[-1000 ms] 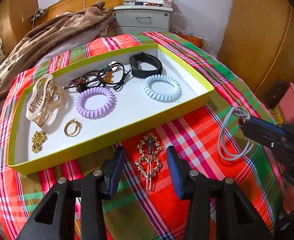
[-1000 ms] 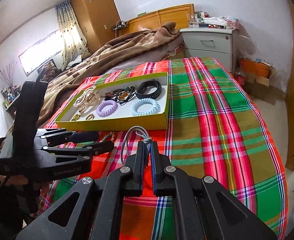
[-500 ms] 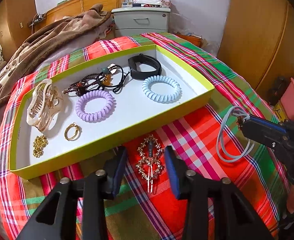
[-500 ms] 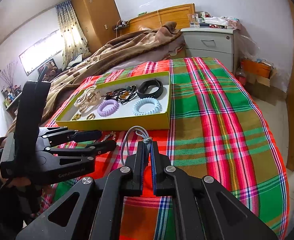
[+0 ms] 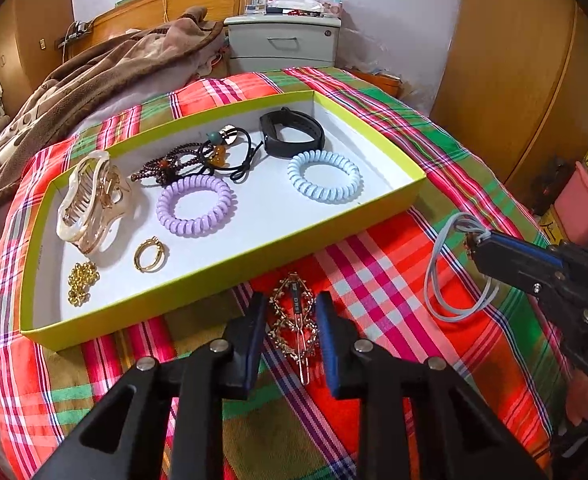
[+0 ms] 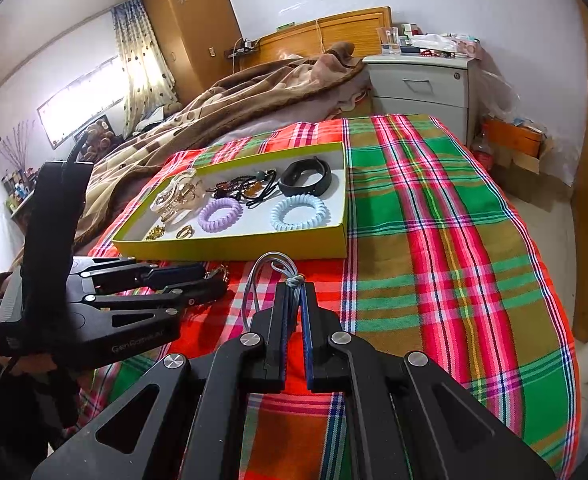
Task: Organize jewelry
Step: 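Grasp the gold ornate hair clip with the left tool, then carry the grey hair ties and gold clip into the box and open both tools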
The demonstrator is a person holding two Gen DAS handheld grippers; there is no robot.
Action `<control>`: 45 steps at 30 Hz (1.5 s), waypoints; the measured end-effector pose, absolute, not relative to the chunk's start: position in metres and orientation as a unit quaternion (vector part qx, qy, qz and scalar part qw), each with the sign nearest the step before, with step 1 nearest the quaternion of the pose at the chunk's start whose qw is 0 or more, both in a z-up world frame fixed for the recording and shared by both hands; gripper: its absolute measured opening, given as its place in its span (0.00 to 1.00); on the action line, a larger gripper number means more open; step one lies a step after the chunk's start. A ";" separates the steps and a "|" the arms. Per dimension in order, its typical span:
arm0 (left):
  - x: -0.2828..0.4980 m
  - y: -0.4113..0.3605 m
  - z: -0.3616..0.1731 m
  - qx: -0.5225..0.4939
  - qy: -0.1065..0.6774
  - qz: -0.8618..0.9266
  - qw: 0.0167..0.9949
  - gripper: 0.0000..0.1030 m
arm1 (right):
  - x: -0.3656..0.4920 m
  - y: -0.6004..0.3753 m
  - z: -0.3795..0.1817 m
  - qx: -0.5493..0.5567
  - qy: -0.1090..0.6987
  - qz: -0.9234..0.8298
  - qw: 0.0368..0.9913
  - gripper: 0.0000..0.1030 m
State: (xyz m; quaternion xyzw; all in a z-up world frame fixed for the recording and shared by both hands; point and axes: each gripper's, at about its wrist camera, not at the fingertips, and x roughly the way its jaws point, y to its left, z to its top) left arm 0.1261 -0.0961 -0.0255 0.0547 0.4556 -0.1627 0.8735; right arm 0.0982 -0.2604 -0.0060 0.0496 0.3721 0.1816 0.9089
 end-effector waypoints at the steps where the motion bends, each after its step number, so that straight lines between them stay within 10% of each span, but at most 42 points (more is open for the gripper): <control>1: 0.124 -0.094 -0.025 0.053 0.454 -0.161 0.875 0.25 | 0.098 -0.260 -0.005 0.050 0.371 0.181 0.909 0.05; 45: 0.171 -0.039 0.001 0.002 0.441 -0.122 0.889 0.24 | 0.221 -0.202 -0.005 0.036 0.418 0.221 0.880 0.06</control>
